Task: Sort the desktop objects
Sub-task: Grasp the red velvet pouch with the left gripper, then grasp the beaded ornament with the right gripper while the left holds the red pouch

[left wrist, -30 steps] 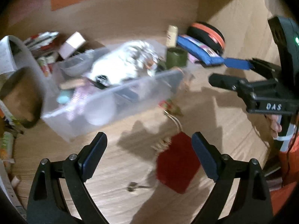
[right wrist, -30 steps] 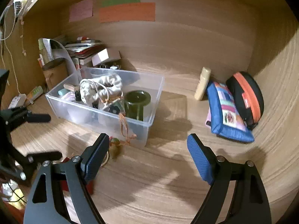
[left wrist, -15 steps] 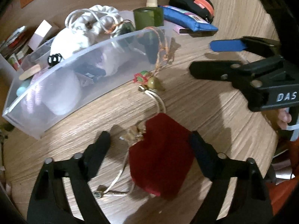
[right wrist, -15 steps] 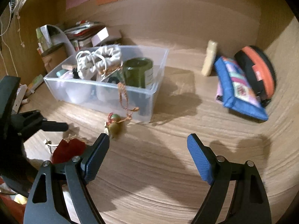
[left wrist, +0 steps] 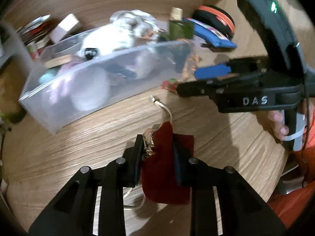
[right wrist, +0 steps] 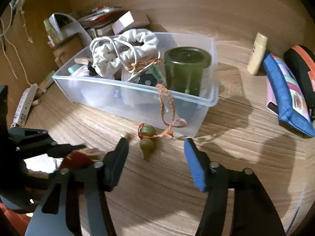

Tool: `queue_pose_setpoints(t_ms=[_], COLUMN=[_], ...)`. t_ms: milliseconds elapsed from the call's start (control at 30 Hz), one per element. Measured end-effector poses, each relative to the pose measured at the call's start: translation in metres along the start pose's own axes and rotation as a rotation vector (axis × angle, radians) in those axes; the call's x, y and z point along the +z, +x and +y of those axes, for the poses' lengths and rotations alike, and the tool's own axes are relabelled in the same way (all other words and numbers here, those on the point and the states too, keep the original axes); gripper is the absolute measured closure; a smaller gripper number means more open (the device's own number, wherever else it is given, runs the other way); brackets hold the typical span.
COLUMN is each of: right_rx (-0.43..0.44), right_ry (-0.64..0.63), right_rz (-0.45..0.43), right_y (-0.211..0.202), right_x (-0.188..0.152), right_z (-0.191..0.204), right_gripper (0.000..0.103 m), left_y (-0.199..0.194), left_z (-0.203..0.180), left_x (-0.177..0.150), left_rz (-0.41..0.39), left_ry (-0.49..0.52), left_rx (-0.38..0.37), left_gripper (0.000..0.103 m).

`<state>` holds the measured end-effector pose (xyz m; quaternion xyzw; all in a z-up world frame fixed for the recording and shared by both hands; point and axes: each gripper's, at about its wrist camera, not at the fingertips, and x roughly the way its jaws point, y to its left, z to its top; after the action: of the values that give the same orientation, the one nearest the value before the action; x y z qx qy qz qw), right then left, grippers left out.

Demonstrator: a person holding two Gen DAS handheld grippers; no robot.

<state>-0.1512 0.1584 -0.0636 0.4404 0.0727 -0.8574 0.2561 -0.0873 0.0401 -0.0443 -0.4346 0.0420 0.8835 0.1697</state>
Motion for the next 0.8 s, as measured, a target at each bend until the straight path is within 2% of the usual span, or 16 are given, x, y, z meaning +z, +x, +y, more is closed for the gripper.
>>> queue_pose_setpoints(t_ms=[300,367,600,800], right_rx=[0.012,-0.009,0.034,0.067], right_ry=[-0.015,-0.034,-0.055,-0.048], right_rz=[0.048,0.045,0.033,-0.037], right_y=[0.027,0.03,0.021,-0.012], right_x=[0.013,0.014,0.007,0.007], right_z=[0.013,0.018,0.03,0.034], right_gripper=[0.074,0.085,0.085,0.085], left_y=[-0.031,-0.037,-0.056,-0.076], left_z=[0.042,0.049,0.064,0.073], left_x=[-0.004,-0.003,0.001,0.013], left_rz=[-0.106,-0.128,-0.194,-0.265], left_ry=[-0.142,-0.168,-0.217,-0.235], left_rx=[0.018,0.016,0.014,0.021], left_gripper=[0.077,0.077,0.077,0.077])
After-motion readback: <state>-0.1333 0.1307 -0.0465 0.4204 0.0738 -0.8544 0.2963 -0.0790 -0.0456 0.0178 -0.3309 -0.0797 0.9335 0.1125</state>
